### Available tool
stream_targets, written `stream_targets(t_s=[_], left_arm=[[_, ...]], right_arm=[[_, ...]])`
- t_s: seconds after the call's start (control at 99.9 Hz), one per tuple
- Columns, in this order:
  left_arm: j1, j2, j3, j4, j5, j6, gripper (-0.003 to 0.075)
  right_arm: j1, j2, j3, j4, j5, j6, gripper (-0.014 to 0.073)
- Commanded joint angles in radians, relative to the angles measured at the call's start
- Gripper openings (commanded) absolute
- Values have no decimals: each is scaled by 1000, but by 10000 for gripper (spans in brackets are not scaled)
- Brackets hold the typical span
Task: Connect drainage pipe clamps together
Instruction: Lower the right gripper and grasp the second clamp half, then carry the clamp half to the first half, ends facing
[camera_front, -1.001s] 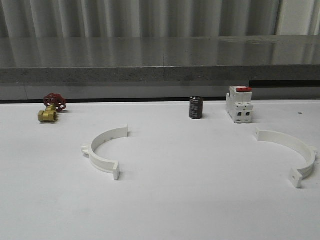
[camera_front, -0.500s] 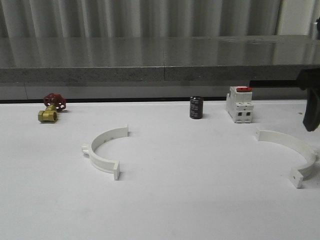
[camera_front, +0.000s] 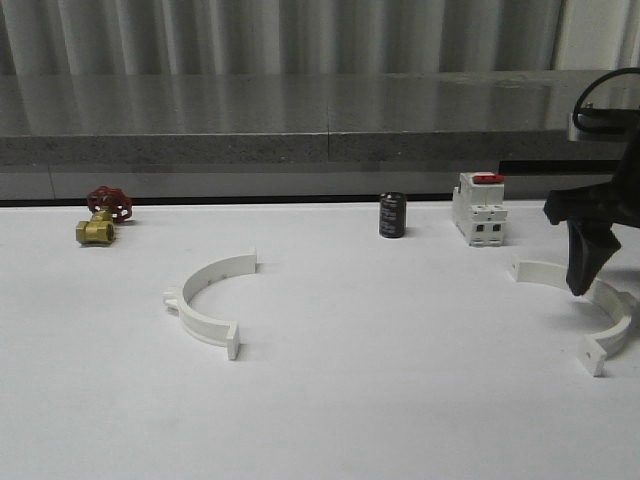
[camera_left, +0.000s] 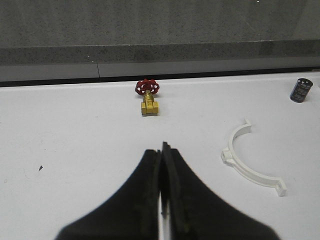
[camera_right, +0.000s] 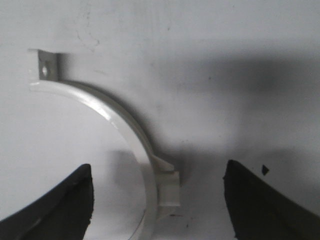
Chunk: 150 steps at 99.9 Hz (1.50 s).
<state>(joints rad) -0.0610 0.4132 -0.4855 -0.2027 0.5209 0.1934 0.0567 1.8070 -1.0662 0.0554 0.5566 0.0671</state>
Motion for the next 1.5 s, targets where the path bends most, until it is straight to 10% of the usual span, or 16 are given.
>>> stream_targets(t_s=[0.0, 0.27, 0.661, 1.181, 1.491], left_arm=[[-6, 5, -24, -19, -66, -1, -21], [-6, 5, -24, -19, -66, -1, -21], [-6, 5, -24, -19, -66, -1, -21], [-6, 5, -24, -19, -66, -1, -21], [-6, 5, -24, -19, -66, -1, -21]], right_arm=[[0, -25, -28, 1, -27, -8, 538], [0, 6, -28, 0, -26, -8, 514], [0, 6, -32, 1, 0, -8, 113], [104, 6, -172, -11, 133, -4, 97], [344, 17, -295, -99, 131, 303, 97]])
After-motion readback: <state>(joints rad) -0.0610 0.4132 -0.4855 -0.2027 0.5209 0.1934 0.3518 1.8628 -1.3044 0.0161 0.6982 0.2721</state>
